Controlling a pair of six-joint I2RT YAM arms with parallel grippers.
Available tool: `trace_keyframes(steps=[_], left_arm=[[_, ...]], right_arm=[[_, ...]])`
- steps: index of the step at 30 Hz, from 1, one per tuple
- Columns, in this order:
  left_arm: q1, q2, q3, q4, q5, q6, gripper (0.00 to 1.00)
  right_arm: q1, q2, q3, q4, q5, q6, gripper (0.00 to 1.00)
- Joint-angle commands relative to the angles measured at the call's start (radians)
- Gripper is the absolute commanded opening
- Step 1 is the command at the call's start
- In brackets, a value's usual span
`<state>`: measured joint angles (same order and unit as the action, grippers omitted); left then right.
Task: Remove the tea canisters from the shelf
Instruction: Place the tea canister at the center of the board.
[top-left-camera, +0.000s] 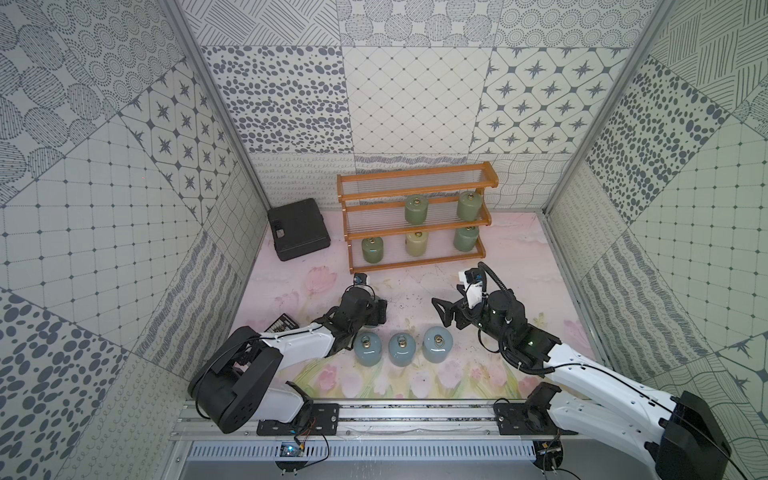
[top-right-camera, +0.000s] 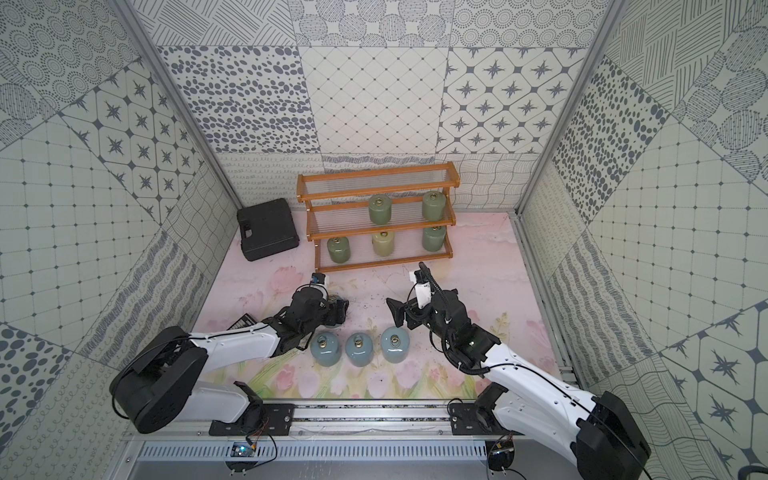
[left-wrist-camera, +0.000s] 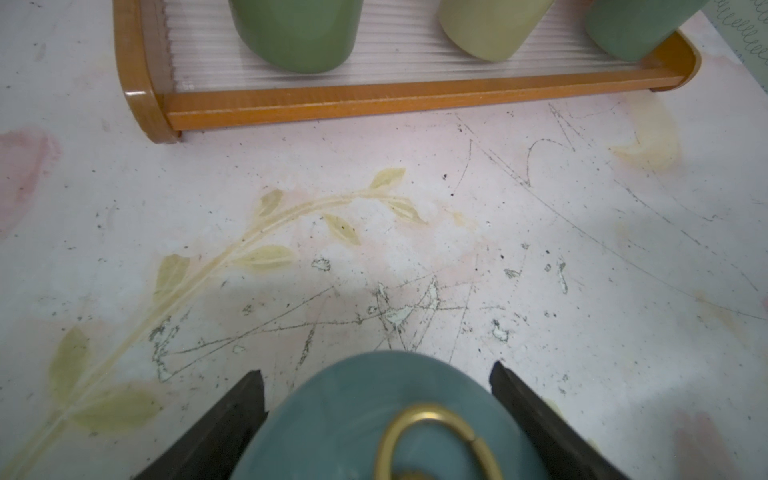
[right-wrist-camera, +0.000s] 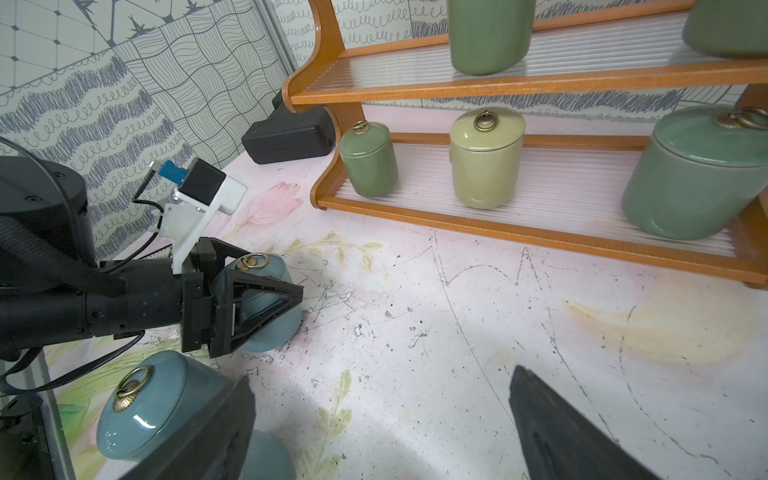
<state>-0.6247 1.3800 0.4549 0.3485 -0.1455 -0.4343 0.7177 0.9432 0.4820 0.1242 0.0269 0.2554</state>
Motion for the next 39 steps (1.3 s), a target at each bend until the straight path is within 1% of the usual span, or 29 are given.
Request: trace_keyframes(steps=[1,13,23,32,39], left_arm=[[-0.008,-0.015,-0.004,-0.020,-0.053,0.002,0.89],[-0.009,-0.033,-0.005,-0.046,-0.074,0.006,0.93],[-0.010,-0.048,-0.005,-0.066,-0.085,0.012,0.94],[-0.012,-0.062,-0.008,-0.059,-0.059,0.011,0.95],[-0.013,-0.120,0.012,-0.104,-0.063,0.017,0.97]], right_arm=[[-0.002,0.008,-0.008,0.050,0.002,0.010,0.99],[-0.003,0.002,-0.016,0.053,0.002,0.015,1.00],[-0.001,0.003,-0.019,0.055,0.003,0.017,0.99],[-0.003,0.002,-0.022,0.057,0.002,0.019,1.00],[-0.003,-0.001,-0.006,0.048,0.006,0.014,1.00]])
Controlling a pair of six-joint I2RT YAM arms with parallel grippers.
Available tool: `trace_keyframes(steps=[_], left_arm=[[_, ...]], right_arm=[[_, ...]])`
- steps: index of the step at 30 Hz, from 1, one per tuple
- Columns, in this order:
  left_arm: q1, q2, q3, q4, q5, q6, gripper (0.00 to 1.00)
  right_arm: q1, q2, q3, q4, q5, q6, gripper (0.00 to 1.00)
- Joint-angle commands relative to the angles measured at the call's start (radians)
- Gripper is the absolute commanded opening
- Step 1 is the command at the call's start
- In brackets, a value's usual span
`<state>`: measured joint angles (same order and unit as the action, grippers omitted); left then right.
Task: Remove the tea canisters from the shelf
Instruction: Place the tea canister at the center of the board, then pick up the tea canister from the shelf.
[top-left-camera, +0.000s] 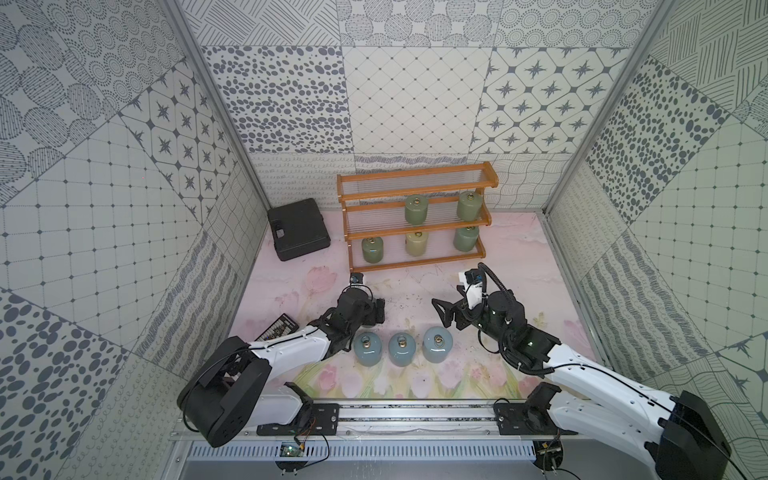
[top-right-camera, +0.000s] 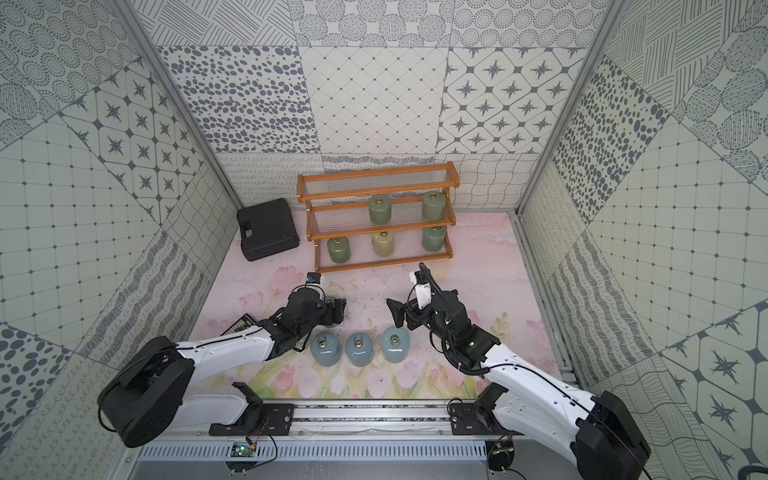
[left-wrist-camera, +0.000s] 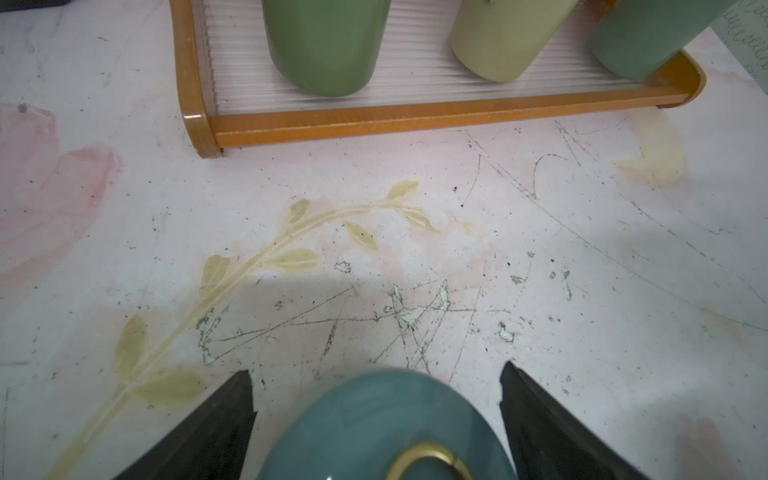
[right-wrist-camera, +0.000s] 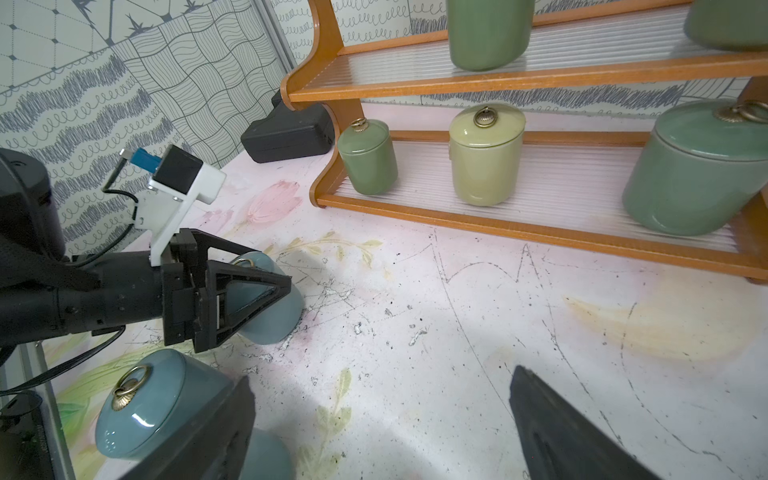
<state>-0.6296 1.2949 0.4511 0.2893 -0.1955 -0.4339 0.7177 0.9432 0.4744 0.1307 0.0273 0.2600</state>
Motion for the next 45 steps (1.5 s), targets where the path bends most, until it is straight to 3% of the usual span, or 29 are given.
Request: trace_keyframes(steps=[1,10,15,32,45], left_arm=[[-0.008,-0.049,0.020,-0.062,-0.017,0.022,0.98],[-0.006,-0.188,0.079,-0.216,-0.070,0.082,1.00],[0.021,-0.207,0.130,-0.270,-0.008,0.111,1.00],[0.111,-0.225,0.131,-0.237,0.151,0.135,1.00],[0.122,-0.215,0.108,-0.187,0.181,0.120,1.00]], right_arm=[[-0.003,0.000,0.008,0.036,0.006,0.006,0.99],[-0.005,0.046,0.110,-0.016,0.033,-0.056,1.00],[-0.044,0.139,0.212,-0.040,0.039,-0.102,1.00],[-0.446,0.472,0.557,-0.018,-0.095,-0.188,1.00],[-0.546,0.719,0.759,0.062,-0.163,-0.234,1.00]])
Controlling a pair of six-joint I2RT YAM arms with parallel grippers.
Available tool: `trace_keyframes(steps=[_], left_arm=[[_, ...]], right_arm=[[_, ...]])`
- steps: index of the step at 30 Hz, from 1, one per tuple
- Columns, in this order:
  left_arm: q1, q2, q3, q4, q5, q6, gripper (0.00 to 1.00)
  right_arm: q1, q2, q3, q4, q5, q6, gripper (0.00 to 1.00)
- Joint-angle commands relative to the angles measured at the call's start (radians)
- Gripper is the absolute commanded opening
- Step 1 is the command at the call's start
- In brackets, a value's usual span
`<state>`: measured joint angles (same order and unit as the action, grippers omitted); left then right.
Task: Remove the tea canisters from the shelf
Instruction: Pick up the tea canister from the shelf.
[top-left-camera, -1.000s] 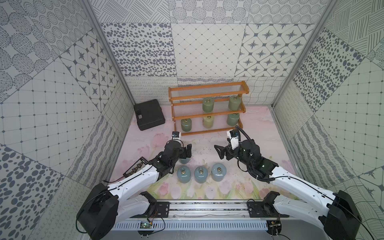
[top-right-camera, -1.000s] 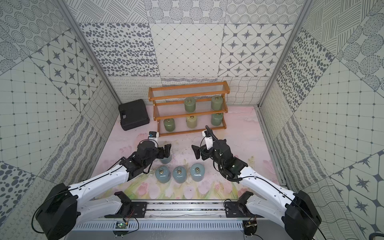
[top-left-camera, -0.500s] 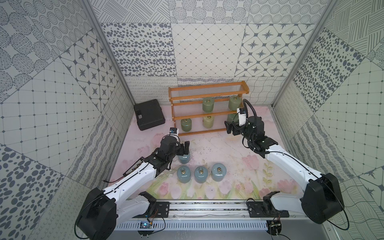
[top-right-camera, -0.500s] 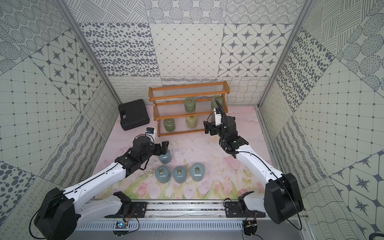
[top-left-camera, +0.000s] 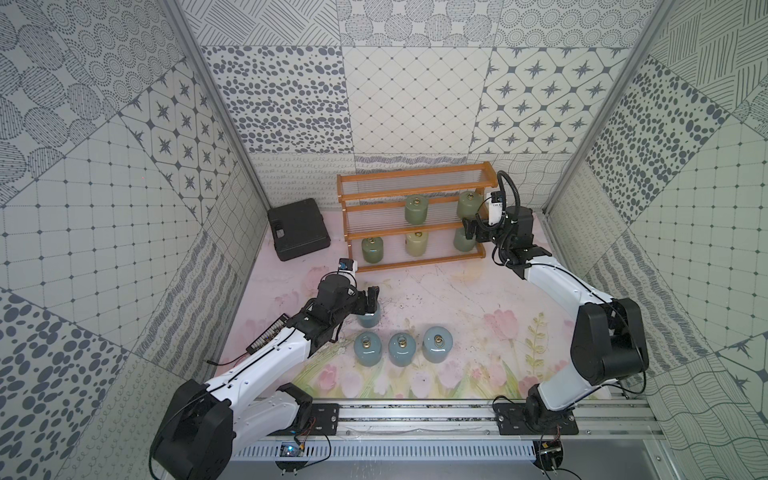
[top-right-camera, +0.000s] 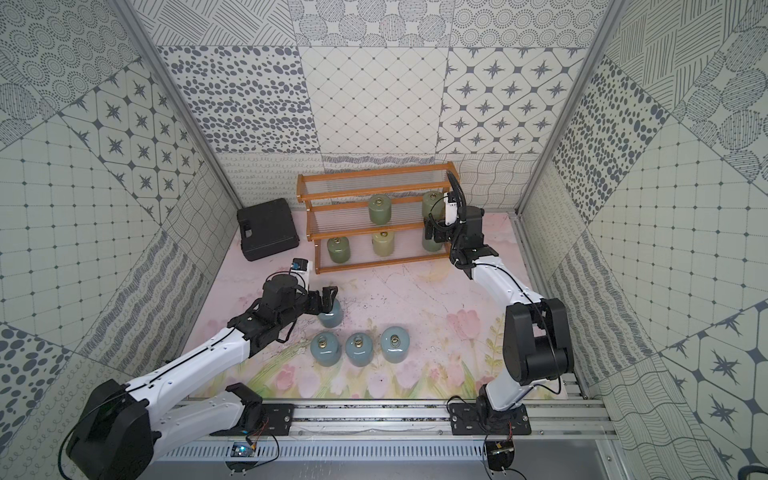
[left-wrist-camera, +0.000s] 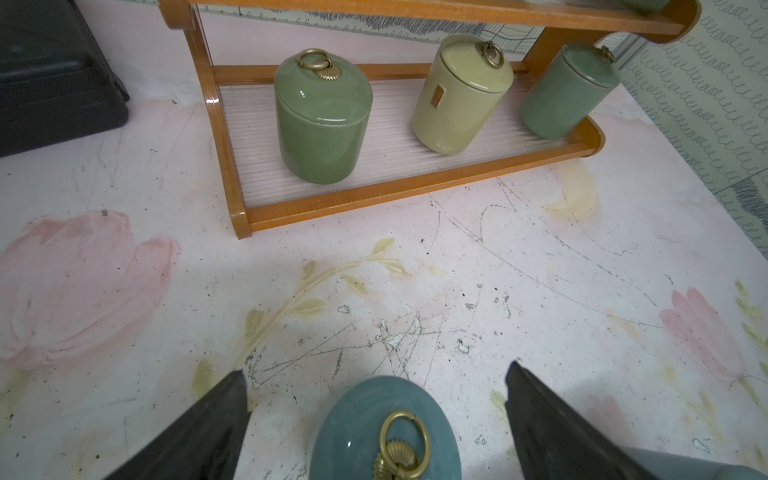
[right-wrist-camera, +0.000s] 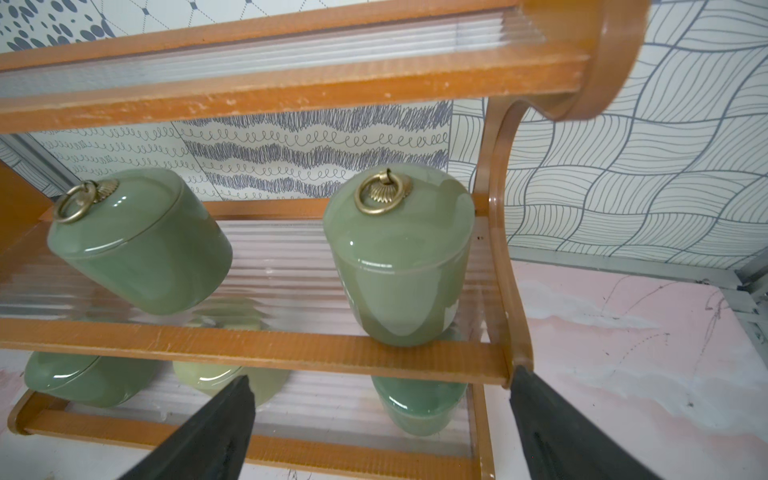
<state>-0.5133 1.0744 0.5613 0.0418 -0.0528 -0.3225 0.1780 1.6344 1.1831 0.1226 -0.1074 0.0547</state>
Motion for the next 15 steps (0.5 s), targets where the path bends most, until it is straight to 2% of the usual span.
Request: trace_keyframes(steps=[1,15], left_arm=[[0.005,0.007,-0.003,0.062,0.040,0.008,1.00],[0.007,0.023,-0.021,0.097,0.024,0.000,1.00]], right_arm=[[-0.011,0.041,0.064,0.075,-0.032,-0.030,1.00],[-0.018,0.175,0.165,0.135,-0.038,-0.049,1.00]])
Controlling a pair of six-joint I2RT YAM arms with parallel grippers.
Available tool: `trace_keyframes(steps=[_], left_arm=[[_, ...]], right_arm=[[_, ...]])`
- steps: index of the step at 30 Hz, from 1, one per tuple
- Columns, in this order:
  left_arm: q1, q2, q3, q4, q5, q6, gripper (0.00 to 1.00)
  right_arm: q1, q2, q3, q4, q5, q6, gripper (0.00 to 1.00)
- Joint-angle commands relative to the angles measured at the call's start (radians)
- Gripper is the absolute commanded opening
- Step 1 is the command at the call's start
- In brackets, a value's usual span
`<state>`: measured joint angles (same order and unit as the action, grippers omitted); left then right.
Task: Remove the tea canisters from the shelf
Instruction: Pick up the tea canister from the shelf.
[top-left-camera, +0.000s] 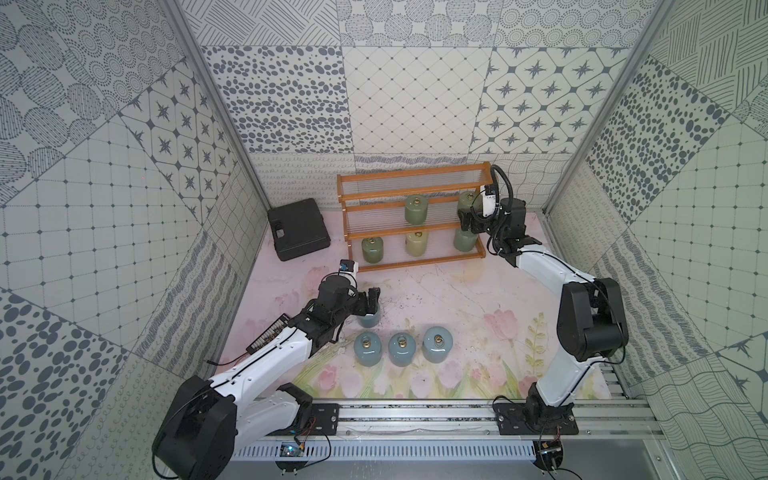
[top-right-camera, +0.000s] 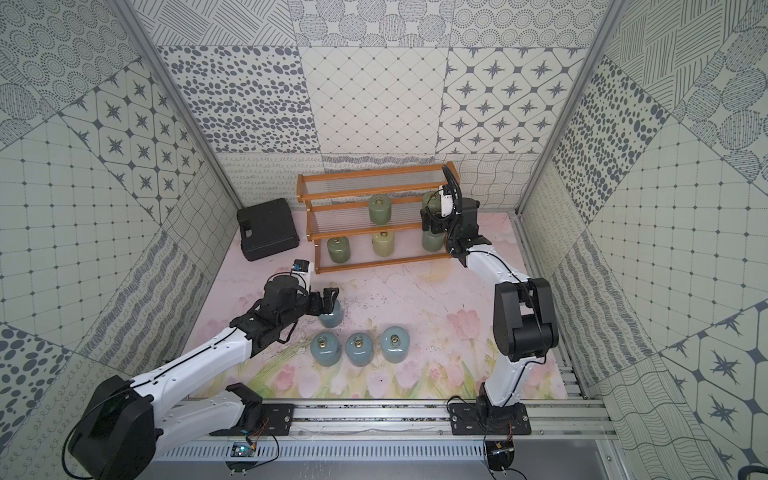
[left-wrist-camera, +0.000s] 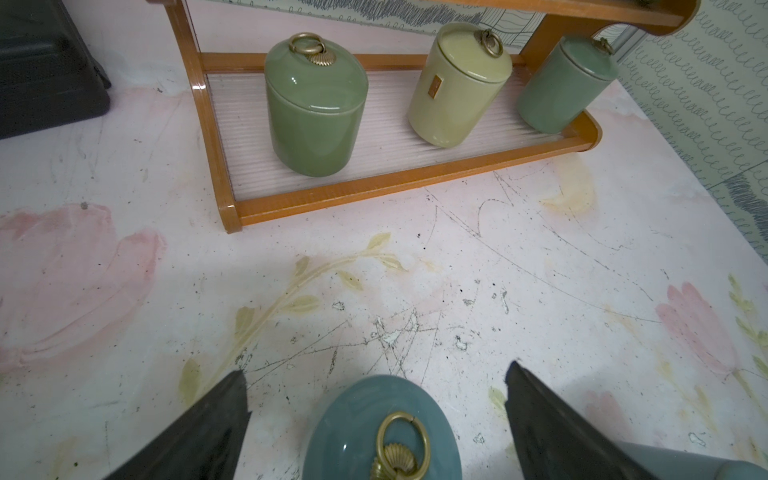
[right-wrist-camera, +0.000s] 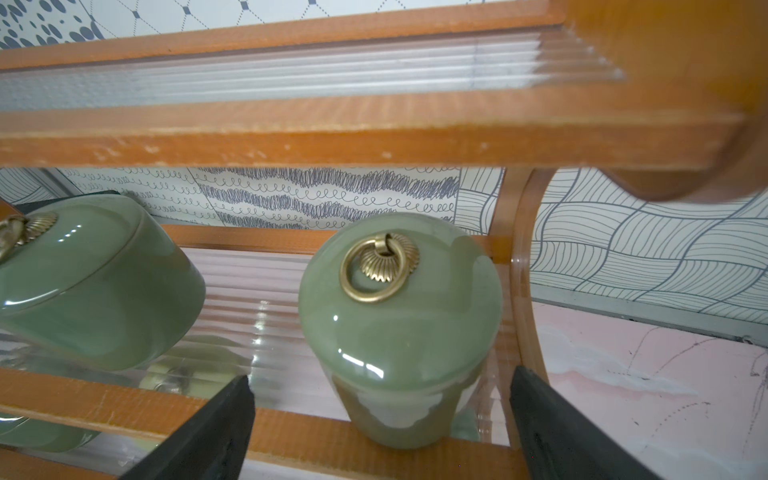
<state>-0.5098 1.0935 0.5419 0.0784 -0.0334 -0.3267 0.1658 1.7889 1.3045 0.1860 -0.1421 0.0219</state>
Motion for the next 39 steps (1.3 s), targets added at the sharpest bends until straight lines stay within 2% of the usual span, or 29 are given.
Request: trace_keyframes(steps=[1,15,28,39], left_arm=[[0.005,0.005,-0.001,0.059,0.004,0.006,1.00],[0.007,-0.002,0.003,0.040,-0.005,0.008,1.00],[0.008,-0.018,0.001,0.020,0.000,-0.008,1.00],[0.007,-0.031,-0.012,0.017,-0.001,-0.026,1.00]], right_arm=[[-0.006,0.030,0.051,0.078,-0.004,-0.016,1.00],[-0.008,0.147,0.160,0.126,0.034,-0.027,1.00],[-0.012,0.210,0.215,0.138,0.019,-0.022,1.00],[-0.015,0.216,0.216,0.139,-0.001,-0.023,0.81]])
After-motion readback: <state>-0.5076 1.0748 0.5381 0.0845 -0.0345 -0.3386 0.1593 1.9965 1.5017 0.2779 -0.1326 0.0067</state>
